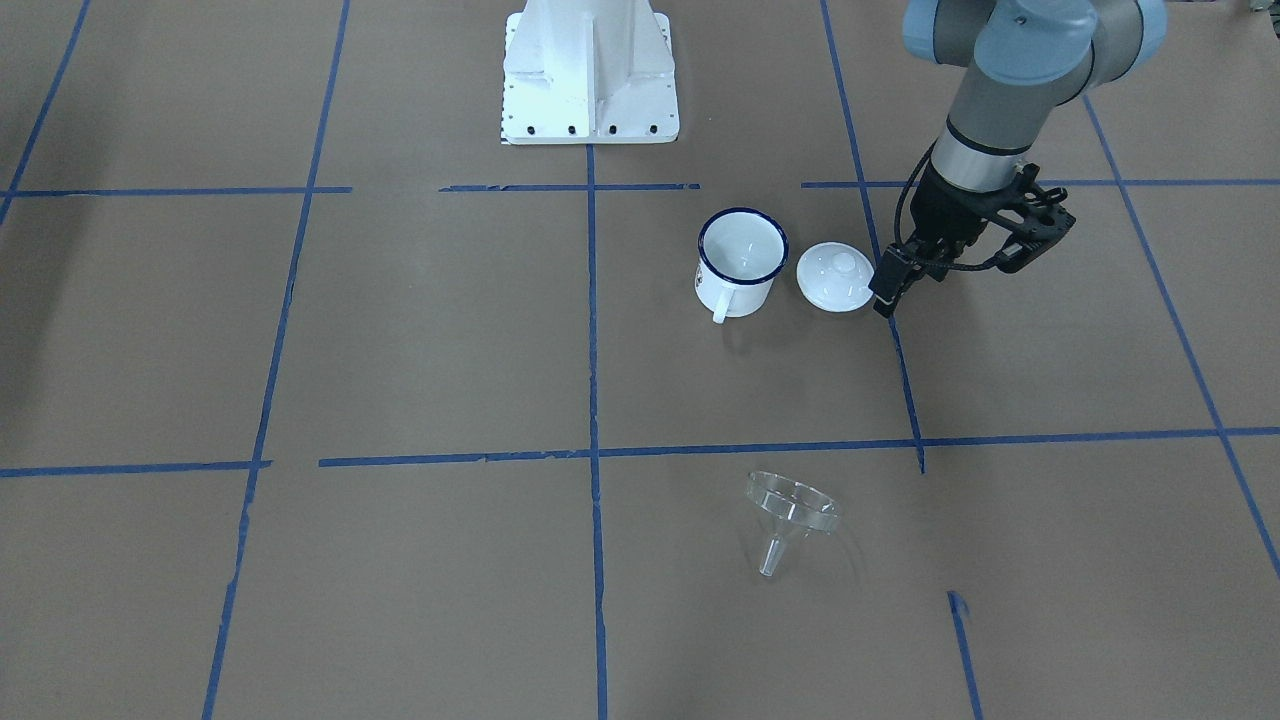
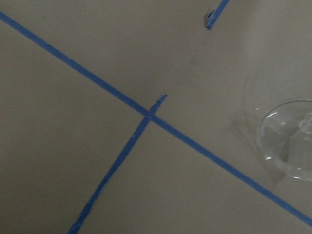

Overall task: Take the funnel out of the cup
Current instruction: 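Release the funnel and move the left gripper to the white lid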

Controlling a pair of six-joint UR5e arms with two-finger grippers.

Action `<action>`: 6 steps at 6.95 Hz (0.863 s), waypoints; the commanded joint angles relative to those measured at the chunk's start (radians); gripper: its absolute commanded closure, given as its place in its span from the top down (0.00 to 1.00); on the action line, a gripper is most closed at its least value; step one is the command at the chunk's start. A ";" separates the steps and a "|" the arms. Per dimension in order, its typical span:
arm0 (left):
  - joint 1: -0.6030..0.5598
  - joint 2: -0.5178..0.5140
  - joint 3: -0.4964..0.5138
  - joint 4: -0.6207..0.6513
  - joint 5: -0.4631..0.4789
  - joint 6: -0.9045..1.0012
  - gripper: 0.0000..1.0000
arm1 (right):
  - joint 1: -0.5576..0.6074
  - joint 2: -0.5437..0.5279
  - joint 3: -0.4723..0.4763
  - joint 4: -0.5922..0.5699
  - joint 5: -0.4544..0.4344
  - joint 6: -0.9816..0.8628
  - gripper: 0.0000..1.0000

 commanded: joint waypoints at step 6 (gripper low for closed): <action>0.143 -0.059 0.111 0.035 -0.114 -0.006 0.85 | 0.000 0.000 0.000 0.000 0.000 0.000 1.00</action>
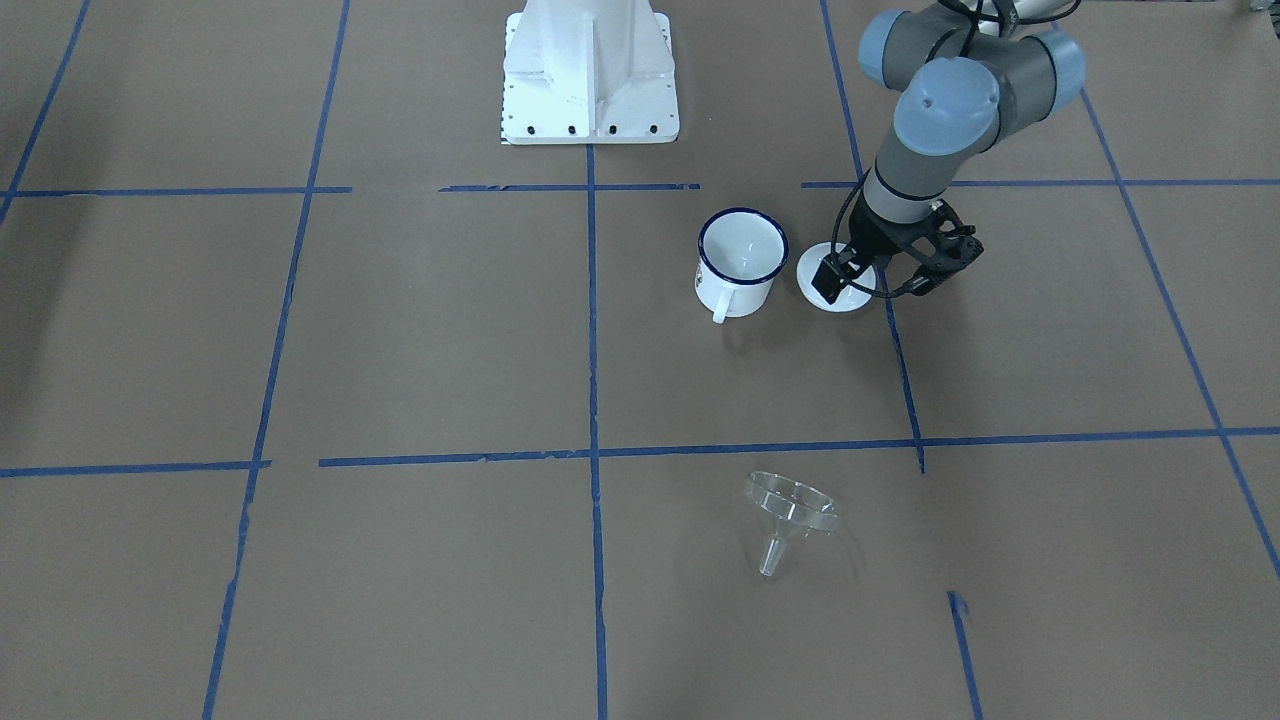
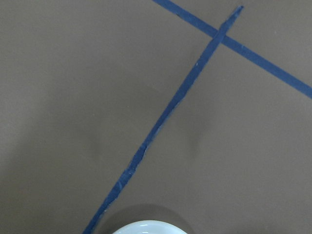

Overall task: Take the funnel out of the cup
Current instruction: 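Release the funnel and move the left gripper to the white lid, then grasp the white lid by its knob with the left gripper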

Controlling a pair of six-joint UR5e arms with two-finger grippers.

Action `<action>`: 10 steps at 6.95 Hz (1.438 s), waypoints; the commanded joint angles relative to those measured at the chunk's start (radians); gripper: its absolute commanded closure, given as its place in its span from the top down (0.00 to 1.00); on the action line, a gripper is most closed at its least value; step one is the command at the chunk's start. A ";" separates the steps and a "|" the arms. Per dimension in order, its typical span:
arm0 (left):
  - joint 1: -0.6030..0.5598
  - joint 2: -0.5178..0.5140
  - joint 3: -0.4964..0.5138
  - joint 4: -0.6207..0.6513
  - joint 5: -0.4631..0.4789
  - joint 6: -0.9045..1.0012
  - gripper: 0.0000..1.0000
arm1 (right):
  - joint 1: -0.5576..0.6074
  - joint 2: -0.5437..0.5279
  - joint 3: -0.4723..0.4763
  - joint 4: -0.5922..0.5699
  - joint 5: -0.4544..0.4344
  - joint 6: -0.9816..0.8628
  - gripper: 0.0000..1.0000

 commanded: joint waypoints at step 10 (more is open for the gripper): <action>0.038 0.056 -0.042 0.000 -0.019 -0.009 0.41 | 0.000 0.000 0.000 0.000 0.000 0.000 1.00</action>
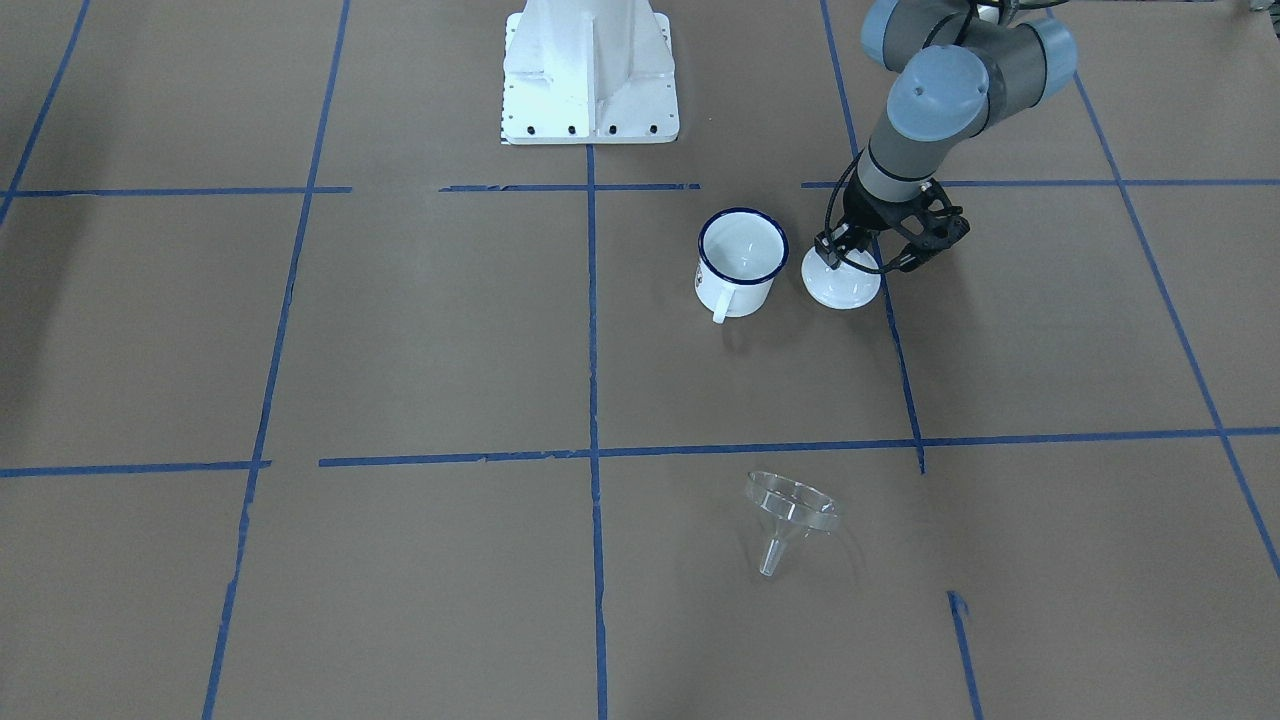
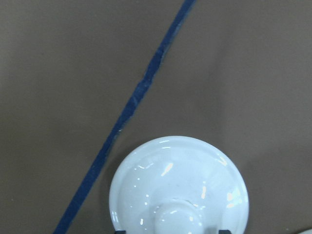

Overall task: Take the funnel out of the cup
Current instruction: 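Grasp the white lid by its knob with the left gripper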

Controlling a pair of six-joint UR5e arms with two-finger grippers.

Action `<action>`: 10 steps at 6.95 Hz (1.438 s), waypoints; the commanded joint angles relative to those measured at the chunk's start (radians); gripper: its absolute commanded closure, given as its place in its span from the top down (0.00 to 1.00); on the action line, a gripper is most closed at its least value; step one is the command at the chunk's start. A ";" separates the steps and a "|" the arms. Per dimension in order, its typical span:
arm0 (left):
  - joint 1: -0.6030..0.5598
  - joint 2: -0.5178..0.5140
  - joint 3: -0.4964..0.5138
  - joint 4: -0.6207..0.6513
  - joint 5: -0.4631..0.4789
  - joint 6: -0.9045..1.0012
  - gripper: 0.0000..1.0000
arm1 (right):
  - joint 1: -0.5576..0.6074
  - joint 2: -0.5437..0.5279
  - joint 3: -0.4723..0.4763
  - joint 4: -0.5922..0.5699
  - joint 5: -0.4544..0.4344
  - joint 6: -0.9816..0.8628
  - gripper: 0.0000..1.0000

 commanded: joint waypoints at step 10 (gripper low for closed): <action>-0.006 -0.001 -0.004 0.000 0.063 -0.005 0.36 | 0.000 0.000 0.000 0.000 0.000 0.000 1.00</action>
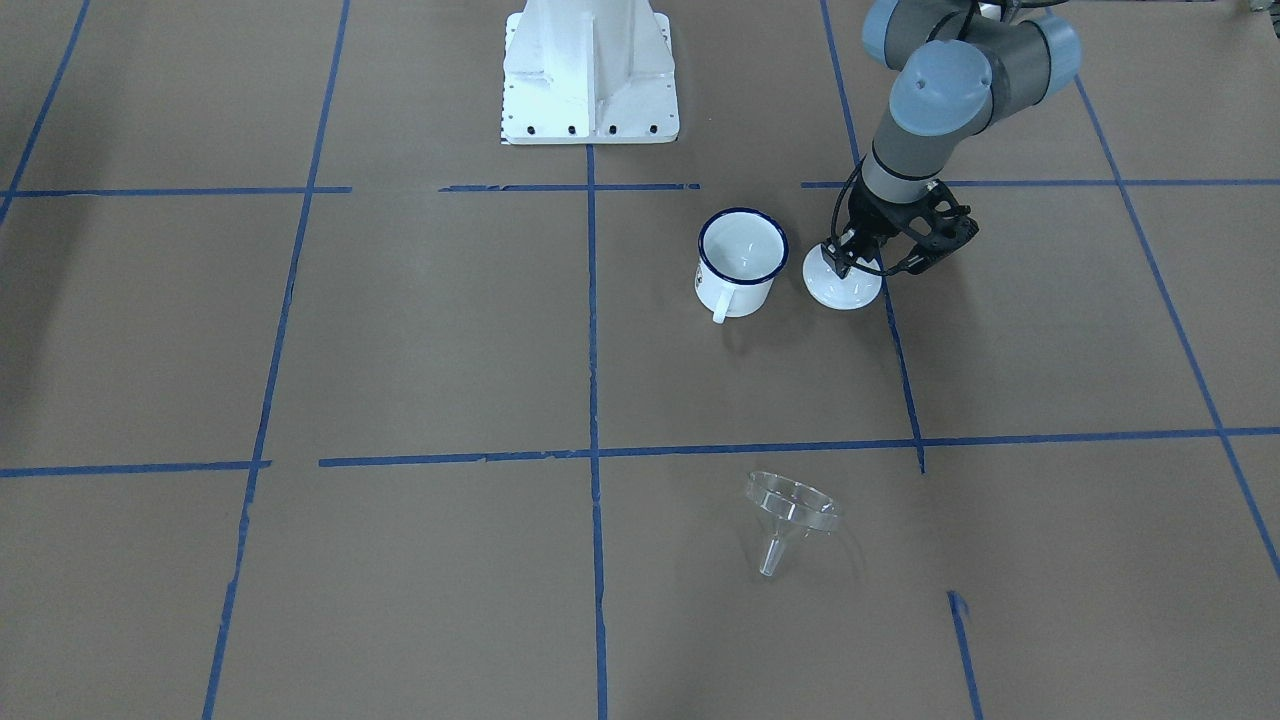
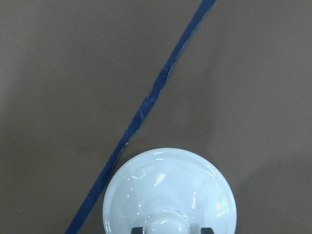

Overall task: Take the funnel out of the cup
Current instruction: 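Grasp the white lid by its knob with the left gripper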

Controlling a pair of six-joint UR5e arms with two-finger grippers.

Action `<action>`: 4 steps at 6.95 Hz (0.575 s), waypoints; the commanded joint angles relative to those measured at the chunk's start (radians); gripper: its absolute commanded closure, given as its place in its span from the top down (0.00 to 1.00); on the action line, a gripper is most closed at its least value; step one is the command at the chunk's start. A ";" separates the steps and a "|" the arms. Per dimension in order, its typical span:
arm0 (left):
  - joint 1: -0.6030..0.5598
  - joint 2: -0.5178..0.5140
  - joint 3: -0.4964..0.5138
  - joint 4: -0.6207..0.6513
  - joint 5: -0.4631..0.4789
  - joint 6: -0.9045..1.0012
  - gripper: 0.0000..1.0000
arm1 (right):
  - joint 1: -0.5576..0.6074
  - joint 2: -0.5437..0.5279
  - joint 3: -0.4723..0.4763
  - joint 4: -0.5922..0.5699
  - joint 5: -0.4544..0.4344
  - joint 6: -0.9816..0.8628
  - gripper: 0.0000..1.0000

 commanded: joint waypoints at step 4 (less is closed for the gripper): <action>-0.011 0.005 -0.056 0.015 0.002 -0.027 0.00 | 0.000 0.000 0.000 0.000 0.000 0.000 1.00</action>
